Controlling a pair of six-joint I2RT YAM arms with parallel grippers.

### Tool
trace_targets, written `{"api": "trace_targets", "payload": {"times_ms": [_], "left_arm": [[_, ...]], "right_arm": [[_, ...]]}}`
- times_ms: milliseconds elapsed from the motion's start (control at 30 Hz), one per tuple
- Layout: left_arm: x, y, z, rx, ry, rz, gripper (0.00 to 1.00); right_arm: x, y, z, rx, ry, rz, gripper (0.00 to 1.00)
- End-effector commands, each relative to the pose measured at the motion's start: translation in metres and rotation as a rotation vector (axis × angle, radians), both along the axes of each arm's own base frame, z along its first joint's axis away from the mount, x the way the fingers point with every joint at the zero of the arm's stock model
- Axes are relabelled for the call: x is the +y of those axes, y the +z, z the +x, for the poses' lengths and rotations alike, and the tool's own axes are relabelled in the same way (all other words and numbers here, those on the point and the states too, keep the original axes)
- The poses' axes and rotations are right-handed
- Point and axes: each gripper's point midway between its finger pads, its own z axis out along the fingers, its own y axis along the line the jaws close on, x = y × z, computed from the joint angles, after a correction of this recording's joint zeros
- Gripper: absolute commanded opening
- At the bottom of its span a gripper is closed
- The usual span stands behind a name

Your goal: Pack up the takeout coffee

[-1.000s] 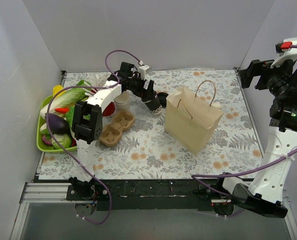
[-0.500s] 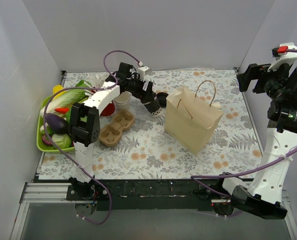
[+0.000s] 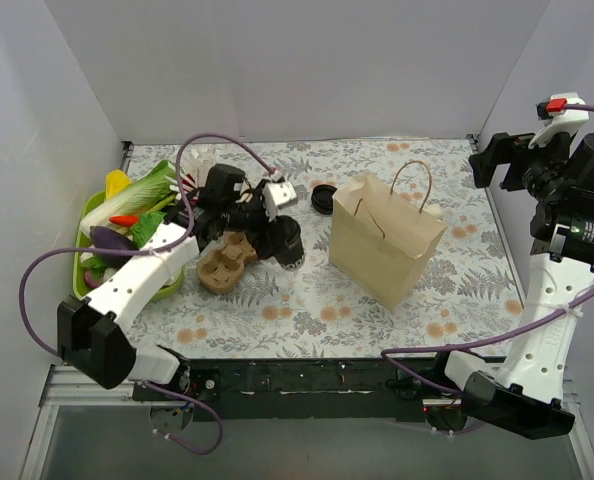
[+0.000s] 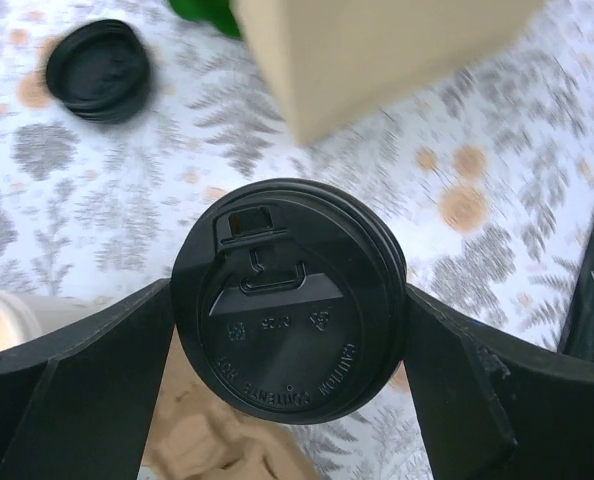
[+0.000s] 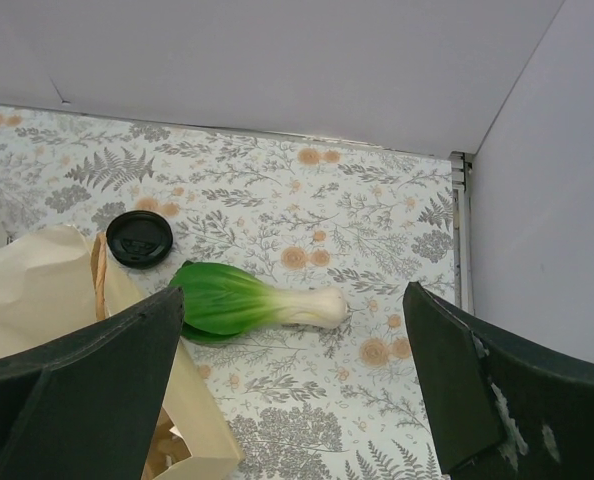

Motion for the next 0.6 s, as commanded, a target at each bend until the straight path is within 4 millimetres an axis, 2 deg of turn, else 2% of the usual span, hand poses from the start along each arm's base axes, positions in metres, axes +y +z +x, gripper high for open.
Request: {"api": "trace_targets", "payload": {"times_ms": [0,33,67,133,167,400,500,533,567], "left_arm": [[0.003,-0.032,-0.044,-0.098,-0.129,0.124,0.85],[0.0,-0.031,-0.057,-0.129,-0.158,0.124,0.85],[0.005,-0.047,-0.064,-0.129,-0.157,0.158,0.85],[0.001,-0.055,-0.075,-0.159,-0.183,0.166,0.86],[0.006,-0.065,-0.081,-0.16,-0.18,0.182,0.86],[-0.004,-0.074,-0.092,-0.211,-0.2,0.182,0.91],[-0.005,-0.071,-0.096,-0.199,-0.204,0.161,0.98],[-0.006,-0.07,-0.099,-0.192,-0.213,0.152,0.98],[-0.005,-0.07,-0.101,-0.188,-0.212,0.149,0.98]], "right_arm": [[0.008,0.014,0.003,-0.062,0.045,0.014,0.98],[0.011,0.013,0.002,-0.06,0.063,0.018,0.98],[0.012,0.011,0.002,-0.06,0.072,0.017,0.98],[0.015,0.01,-0.001,-0.063,0.089,0.009,0.98],[0.016,0.008,-0.002,-0.06,0.094,0.007,0.98],[0.021,0.005,-0.013,-0.057,0.102,-0.002,0.98],[0.036,0.003,-0.019,-0.054,0.179,0.033,0.98],[0.053,0.003,-0.028,-0.057,0.287,0.051,0.98],[0.062,0.003,-0.032,-0.06,0.342,0.058,0.98]]}}
